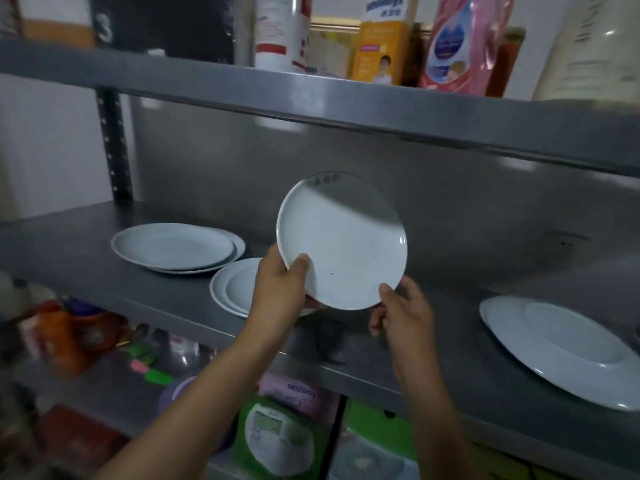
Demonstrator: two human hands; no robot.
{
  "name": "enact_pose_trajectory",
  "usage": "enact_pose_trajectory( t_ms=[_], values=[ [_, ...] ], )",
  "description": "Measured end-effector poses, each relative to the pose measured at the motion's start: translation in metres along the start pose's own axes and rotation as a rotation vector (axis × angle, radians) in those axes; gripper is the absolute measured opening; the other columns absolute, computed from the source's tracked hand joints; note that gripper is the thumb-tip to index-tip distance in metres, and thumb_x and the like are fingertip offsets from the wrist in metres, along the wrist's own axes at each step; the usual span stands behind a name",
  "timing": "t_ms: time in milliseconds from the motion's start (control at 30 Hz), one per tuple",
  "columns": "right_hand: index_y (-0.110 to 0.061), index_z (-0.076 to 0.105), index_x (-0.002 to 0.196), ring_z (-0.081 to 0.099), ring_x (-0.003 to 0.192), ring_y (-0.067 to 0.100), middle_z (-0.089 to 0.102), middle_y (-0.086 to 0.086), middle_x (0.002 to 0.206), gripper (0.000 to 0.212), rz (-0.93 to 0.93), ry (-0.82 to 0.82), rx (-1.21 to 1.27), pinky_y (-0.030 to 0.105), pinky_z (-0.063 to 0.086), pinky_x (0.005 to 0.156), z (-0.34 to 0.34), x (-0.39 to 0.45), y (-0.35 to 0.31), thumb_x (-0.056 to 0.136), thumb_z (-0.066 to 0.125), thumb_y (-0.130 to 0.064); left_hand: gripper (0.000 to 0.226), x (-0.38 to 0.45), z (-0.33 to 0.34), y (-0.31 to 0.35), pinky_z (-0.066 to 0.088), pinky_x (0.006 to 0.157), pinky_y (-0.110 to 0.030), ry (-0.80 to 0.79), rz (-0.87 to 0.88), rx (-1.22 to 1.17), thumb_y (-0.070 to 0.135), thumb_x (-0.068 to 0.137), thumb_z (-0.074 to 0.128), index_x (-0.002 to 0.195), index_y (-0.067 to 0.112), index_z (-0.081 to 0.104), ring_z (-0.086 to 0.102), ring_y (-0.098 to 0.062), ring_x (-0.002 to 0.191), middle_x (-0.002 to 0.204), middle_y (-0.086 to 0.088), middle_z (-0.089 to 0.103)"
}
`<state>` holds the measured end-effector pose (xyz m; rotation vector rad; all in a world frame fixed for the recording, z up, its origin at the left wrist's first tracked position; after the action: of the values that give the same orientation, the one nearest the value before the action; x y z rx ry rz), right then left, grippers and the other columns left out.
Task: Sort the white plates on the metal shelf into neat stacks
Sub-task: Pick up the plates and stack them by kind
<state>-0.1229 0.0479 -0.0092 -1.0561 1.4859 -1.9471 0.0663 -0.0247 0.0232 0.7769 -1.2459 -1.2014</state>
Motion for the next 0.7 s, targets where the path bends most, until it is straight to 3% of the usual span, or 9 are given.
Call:
enact_pose_trajectory(
  t_ms=[167,267,333,433,533,600,700],
  values=[
    [0.0,0.06,0.101,0.034,0.039,0.01,0.051,0.007,0.054,0.013,0.084,-0.108,0.084,0.02,0.026,0.037,0.056,0.009,0.002,0.096,0.049,-0.004,0.026,0.013,-0.054,0.001,0.059,0.061,-0.03,0.021,-0.037,0.0,0.016,0.095,0.053,0.12,0.01,0.057,0.066,-0.023,0.094,0.108,-0.008,0.067],
    [0.004,0.055,0.082,0.036,0.035,0.009,0.057,0.012,0.055,0.015,0.193,-0.182,0.078,0.018,0.024,0.035,0.089,0.006,0.01,0.095,0.051,-0.003,0.013,0.022,-0.092,-0.002,0.056,0.053,-0.03,0.133,-0.1,0.01,0.016,0.092,0.058,0.098,0.004,0.063,0.066,-0.021,0.068,0.083,-0.01,0.065],
    [0.0,0.055,0.076,0.038,0.034,0.008,0.06,0.012,0.057,0.02,0.233,-0.231,0.004,0.016,0.026,0.034,0.106,0.002,0.017,0.095,0.053,-0.007,0.007,0.027,-0.112,-0.007,0.054,0.05,-0.026,0.186,-0.14,-0.002,0.003,0.088,0.056,0.089,-0.001,0.062,0.065,-0.02,0.061,0.074,-0.011,0.062],
    [-0.01,0.057,0.08,0.046,0.038,0.01,0.062,0.007,0.056,0.017,0.115,-0.225,-0.225,0.02,0.038,0.042,0.115,-0.001,0.015,0.093,0.058,-0.02,0.014,0.028,-0.131,-0.014,0.054,0.048,-0.026,0.236,-0.179,-0.004,-0.007,0.084,0.049,0.093,-0.003,0.059,0.067,-0.029,0.07,0.085,-0.016,0.065],
    [-0.024,0.054,0.079,0.052,0.043,0.006,0.06,0.004,0.054,0.013,-0.042,-0.128,-0.31,0.019,0.043,0.049,0.107,0.001,0.001,0.092,0.058,-0.024,0.019,0.03,-0.141,-0.021,0.054,0.046,-0.025,0.278,-0.192,-0.005,-0.009,0.085,0.047,0.1,-0.006,0.057,0.066,-0.029,0.065,0.083,-0.015,0.065],
    [-0.019,0.06,0.093,0.049,0.041,0.002,0.059,0.002,0.054,0.005,-0.046,-0.109,-0.304,0.016,0.04,0.045,0.103,0.003,0.002,0.091,0.057,-0.021,0.018,0.03,-0.146,-0.026,0.053,0.045,-0.024,0.295,-0.206,0.013,-0.008,0.086,0.047,0.101,-0.005,0.056,0.066,-0.03,0.064,0.082,-0.015,0.064],
    [-0.012,0.064,0.104,0.045,0.044,0.008,0.057,0.004,0.056,0.018,-0.021,-0.076,-0.319,0.02,0.037,0.045,0.096,0.005,0.007,0.088,0.056,-0.016,0.015,0.03,-0.145,-0.033,0.053,0.043,-0.022,0.289,-0.23,0.009,-0.008,0.087,0.047,0.099,-0.003,0.054,0.064,-0.029,0.064,0.084,-0.016,0.063]
  ],
)
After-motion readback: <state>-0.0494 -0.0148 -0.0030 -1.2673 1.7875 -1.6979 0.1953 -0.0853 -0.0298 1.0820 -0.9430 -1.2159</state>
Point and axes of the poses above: each hand's wrist, its own x-axis towards the middle knuckle, its own z-axis out of the palm, y = z × x, the point moved 8 cm from there along x, towards the middle knuckle
